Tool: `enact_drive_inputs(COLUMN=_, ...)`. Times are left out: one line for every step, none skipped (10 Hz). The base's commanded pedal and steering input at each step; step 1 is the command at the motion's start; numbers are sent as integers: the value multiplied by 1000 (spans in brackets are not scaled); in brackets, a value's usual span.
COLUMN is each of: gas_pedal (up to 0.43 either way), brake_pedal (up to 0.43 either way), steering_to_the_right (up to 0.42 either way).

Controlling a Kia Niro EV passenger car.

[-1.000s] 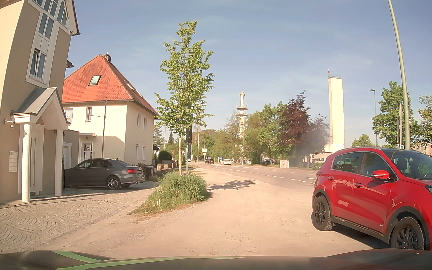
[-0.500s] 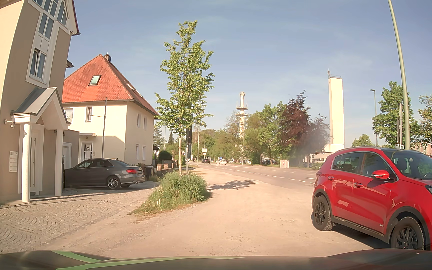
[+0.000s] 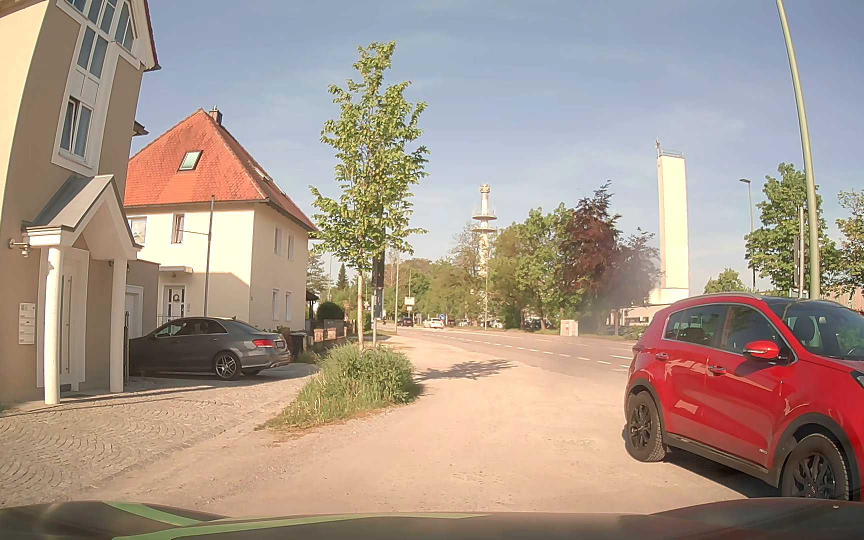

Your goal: Follow the waypoints while adhering to traffic rules and regulations

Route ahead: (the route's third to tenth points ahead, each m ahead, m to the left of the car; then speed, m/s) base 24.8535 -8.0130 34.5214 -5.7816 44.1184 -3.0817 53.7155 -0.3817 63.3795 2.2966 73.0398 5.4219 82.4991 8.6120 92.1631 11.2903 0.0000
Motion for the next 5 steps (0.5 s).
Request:
enact_drive_inputs(gas_pedal=0, brake_pedal=256, steering_to_the_right=-10)
enact_drive_inputs(gas_pedal=0, brake_pedal=256, steering_to_the_right=-10)
enact_drive_inputs(gas_pedal=0, brake_pedal=256, steering_to_the_right=-10)
enact_drive_inputs(gas_pedal=0, brake_pedal=256, steering_to_the_right=-10)
enact_drive_inputs(gas_pedal=0, brake_pedal=256, steering_to_the_right=-10)
